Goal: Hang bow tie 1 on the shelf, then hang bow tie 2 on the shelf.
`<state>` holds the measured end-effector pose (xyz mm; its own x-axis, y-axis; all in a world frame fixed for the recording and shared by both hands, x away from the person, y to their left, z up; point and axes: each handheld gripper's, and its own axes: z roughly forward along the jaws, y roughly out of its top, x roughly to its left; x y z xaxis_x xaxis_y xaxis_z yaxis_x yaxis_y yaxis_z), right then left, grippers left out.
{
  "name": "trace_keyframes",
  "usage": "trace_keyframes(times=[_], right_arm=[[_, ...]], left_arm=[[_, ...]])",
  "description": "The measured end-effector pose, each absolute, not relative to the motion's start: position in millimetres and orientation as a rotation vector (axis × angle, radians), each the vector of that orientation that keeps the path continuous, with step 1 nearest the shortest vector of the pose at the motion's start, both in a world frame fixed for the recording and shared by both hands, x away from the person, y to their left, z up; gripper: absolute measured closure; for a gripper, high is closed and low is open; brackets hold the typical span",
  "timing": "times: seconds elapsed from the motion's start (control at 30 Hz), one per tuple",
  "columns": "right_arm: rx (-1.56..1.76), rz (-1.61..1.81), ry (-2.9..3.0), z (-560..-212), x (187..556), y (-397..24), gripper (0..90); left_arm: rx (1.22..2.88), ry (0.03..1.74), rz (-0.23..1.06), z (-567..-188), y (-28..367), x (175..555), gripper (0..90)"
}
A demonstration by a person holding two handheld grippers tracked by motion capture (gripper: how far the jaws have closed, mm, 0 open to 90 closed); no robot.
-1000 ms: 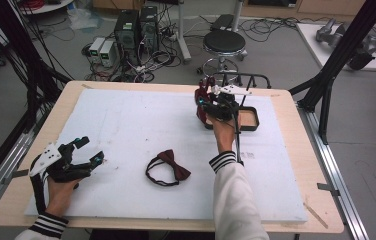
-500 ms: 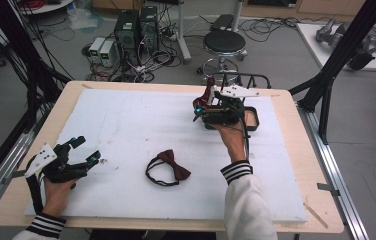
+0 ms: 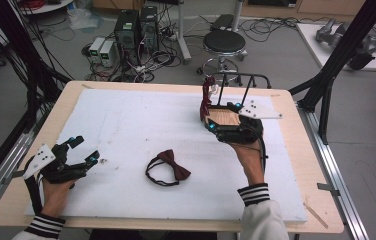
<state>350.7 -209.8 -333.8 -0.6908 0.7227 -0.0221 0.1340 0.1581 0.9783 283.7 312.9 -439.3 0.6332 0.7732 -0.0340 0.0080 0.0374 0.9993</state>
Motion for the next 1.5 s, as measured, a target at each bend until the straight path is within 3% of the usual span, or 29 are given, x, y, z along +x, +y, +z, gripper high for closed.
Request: trace_keyframes(times=[0.63,1.5], right_arm=[[0.789,1.617,1.809,-374.1,281.7,-248.3,11.2],[0.789,1.616,1.79,-387.7,269.9,-260.6,11.2]], left_arm=[[1.434,0.667,0.687,-427.8,305.6,275.9,16.9],[1.472,0.653,0.686,-418.7,303.2,275.2,16.9]])
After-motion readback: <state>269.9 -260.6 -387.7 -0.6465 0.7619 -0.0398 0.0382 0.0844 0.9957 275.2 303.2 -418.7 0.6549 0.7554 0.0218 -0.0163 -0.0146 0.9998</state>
